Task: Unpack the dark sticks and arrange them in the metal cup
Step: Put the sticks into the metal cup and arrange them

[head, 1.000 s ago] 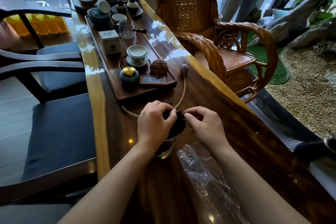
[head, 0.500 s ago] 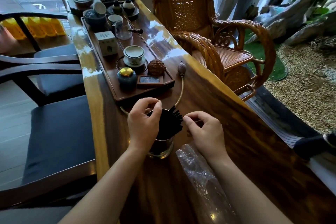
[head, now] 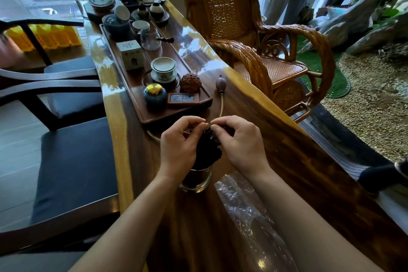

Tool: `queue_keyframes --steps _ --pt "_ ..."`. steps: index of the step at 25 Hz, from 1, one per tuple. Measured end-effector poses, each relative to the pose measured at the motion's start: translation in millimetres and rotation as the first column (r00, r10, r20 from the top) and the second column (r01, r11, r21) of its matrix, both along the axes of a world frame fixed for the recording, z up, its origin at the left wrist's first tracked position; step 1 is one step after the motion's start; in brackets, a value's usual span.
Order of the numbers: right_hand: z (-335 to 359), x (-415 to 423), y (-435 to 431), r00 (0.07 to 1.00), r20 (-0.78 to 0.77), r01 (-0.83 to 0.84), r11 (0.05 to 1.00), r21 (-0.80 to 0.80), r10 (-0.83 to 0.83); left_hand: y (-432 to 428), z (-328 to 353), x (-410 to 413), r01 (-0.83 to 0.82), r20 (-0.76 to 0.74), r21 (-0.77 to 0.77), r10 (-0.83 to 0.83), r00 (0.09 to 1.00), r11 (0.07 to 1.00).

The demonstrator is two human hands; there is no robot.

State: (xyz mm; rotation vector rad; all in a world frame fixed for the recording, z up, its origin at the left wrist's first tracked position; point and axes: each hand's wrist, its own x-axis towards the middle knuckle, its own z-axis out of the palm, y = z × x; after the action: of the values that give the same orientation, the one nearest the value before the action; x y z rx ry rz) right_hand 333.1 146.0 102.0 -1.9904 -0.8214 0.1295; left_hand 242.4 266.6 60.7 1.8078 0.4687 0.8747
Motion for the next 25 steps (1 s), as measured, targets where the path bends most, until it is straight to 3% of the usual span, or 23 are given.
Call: queue_keyframes --steps 3,8,10,12,14,16,25 --pt "6 1 7 1.0 0.02 -0.008 1.0 0.003 0.008 -2 -2 0 0.012 0.003 0.011 -0.012 1.0 1.0" --pt "9 4 10 0.978 -0.181 -0.096 0.995 0.024 0.099 4 -3 -2 -0.008 0.02 0.056 0.007 1.0 0.998" --pt "11 11 10 0.983 -0.161 -0.081 0.997 0.011 0.082 5 -5 -4 -0.033 0.03 0.081 0.031 0.999 0.996" --pt "12 24 11 0.999 -0.042 -0.009 0.995 -0.095 0.005 6 -7 -6 -0.08 0.022 0.07 0.079 0.997 0.994" --pt "10 28 15 0.998 0.054 -0.017 0.95 -0.313 0.036 7 -10 -6 -0.1 0.009 0.034 0.1 0.995 0.994" --pt "5 26 22 0.994 0.03 -0.079 0.887 -0.456 0.105 7 -12 -5 -0.104 0.001 0.004 0.104 0.995 0.995" --pt "-7 27 41 0.987 -0.057 -0.162 0.885 -0.436 0.152 6 -9 -9 -0.102 0.005 -0.087 0.103 0.995 0.991"
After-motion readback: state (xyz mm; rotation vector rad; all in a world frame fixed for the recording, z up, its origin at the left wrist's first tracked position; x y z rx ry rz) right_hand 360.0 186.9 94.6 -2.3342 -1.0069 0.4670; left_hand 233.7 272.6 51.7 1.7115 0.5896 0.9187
